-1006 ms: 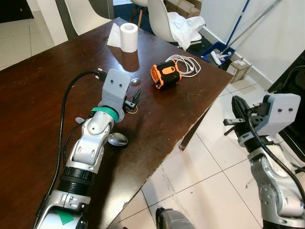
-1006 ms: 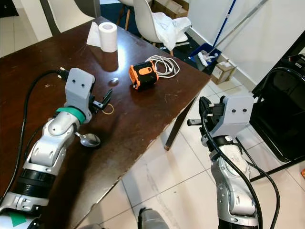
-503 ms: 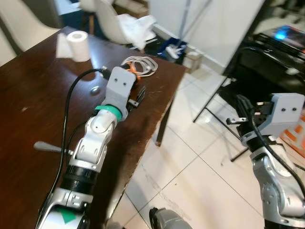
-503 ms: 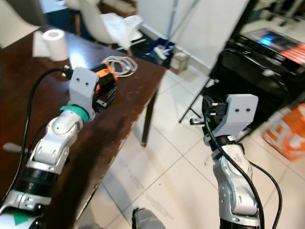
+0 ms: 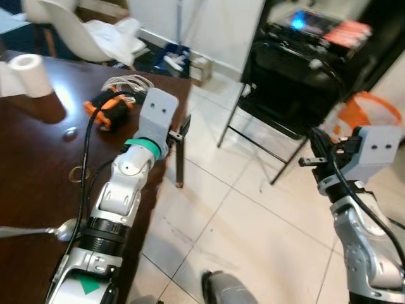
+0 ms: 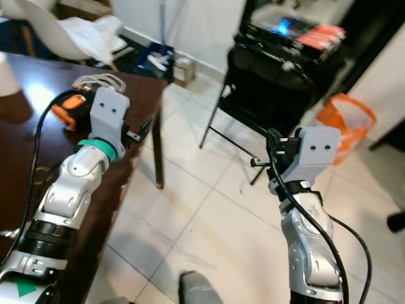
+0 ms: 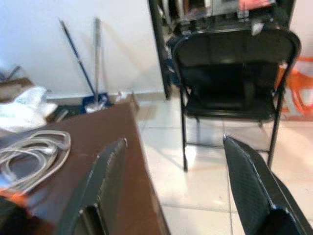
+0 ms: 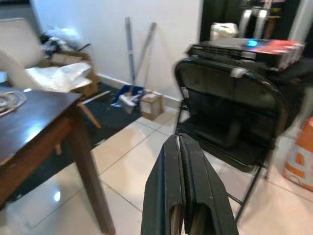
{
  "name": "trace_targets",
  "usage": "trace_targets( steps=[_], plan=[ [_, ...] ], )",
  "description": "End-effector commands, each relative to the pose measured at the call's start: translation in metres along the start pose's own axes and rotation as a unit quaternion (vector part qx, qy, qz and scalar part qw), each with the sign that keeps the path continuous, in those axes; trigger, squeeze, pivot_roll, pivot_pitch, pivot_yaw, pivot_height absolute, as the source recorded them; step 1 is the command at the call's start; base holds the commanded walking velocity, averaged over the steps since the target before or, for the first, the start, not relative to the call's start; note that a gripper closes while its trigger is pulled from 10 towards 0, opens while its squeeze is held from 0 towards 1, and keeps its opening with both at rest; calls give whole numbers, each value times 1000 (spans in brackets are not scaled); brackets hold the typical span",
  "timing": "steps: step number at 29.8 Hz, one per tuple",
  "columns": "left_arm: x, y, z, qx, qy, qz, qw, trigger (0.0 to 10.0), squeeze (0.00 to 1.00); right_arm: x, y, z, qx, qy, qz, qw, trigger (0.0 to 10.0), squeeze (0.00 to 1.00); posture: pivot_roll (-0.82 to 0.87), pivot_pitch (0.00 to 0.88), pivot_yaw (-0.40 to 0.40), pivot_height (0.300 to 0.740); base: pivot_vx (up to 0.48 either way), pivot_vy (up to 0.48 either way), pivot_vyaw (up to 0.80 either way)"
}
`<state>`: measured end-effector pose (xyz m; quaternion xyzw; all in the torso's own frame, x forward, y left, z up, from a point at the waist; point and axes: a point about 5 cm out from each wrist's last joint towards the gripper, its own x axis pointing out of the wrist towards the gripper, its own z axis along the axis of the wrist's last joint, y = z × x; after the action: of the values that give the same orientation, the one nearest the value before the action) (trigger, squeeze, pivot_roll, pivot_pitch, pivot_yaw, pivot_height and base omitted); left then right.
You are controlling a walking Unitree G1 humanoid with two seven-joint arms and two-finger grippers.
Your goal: Setting the table
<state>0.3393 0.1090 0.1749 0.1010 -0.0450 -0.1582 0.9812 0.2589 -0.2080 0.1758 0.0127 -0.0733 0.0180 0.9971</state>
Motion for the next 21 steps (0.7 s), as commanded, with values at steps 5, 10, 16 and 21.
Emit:
trace_targets(
  steps=[5,10,16,21],
  plan=[
    [0,-6,0,1,0,-10,1000,10000,0,-1,-2,2,-2,-2,-5,1000,10000,0,-32,0,42,740,0,0,-800],
    [0,-6,0,1,-1,-11,1000,10000,0,-1,-2,2,-2,-2,-5,1000,10000,0,-31,0,41,740,0,0,-800],
    [0,-7,0,0,-1,-12,1000,10000,0,-1,-2,2,-2,-2,-4,1000,10000,0,-33,0,41,740,0,0,-800],
    [0,-8,0,0,-1,-12,1000,10000,0,-2,-2,2,-2,-1,-4,1000,10000,0,-32,0,40,740,0,0,-800]
  ],
)
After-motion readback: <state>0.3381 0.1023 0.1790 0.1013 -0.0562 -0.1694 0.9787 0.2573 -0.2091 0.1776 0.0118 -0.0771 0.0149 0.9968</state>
